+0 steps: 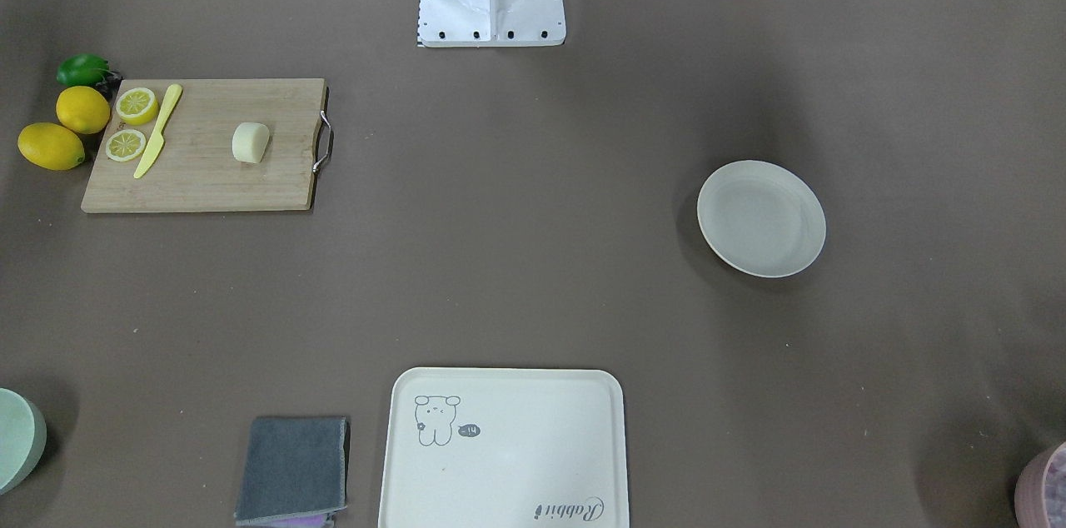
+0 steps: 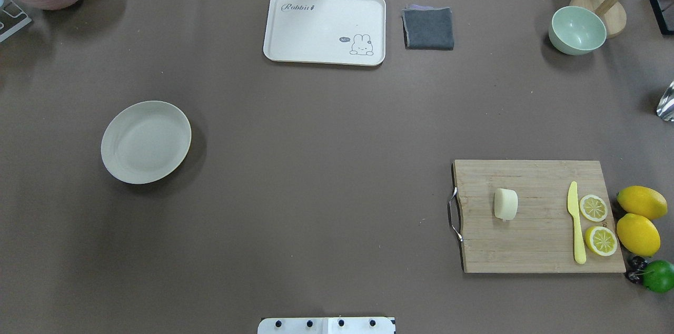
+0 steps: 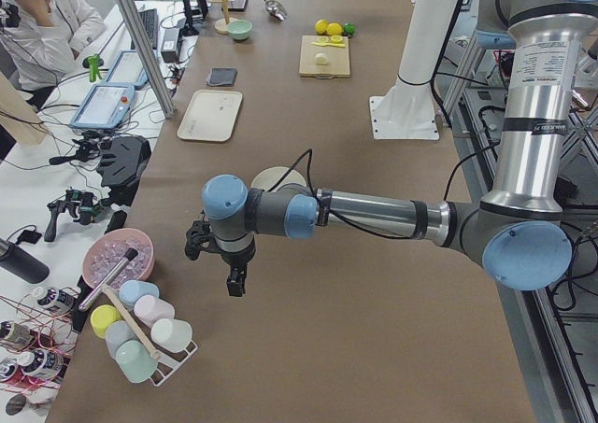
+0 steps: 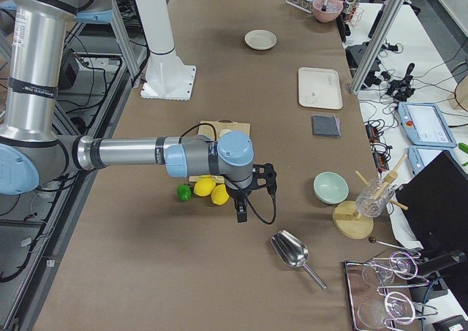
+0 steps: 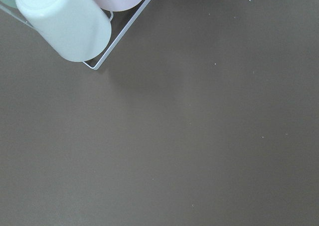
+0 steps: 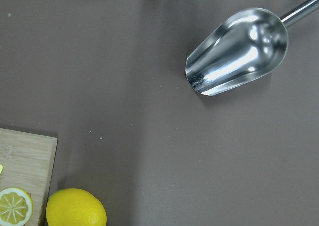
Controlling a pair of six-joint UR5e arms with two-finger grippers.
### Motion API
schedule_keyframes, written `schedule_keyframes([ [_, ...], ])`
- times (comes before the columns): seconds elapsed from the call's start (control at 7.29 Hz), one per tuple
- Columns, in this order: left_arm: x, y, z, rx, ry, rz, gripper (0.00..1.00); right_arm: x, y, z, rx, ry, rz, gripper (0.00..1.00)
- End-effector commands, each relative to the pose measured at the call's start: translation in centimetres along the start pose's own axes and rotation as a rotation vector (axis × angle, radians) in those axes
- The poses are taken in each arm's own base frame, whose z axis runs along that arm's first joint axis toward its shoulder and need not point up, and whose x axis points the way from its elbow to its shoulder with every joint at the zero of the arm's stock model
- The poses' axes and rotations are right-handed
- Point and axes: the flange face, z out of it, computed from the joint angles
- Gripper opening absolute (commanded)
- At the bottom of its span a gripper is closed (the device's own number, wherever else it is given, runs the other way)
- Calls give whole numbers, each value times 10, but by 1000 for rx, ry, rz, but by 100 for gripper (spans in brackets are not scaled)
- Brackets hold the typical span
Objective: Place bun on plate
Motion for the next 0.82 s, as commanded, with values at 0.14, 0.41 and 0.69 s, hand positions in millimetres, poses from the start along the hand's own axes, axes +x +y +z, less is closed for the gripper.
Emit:
schedule_keyframes([
  [0.14, 15, -4, -16, 35, 2, 30, 98, 11, -12, -32, 77, 16, 22, 100],
  [0.41, 24, -11, -28, 112, -6, 99, 99, 11, -11, -40, 98, 11, 23, 100],
  [0.69, 12, -9, -30, 163, -7, 117, 99, 12, -6, -38, 103, 8, 15, 100],
])
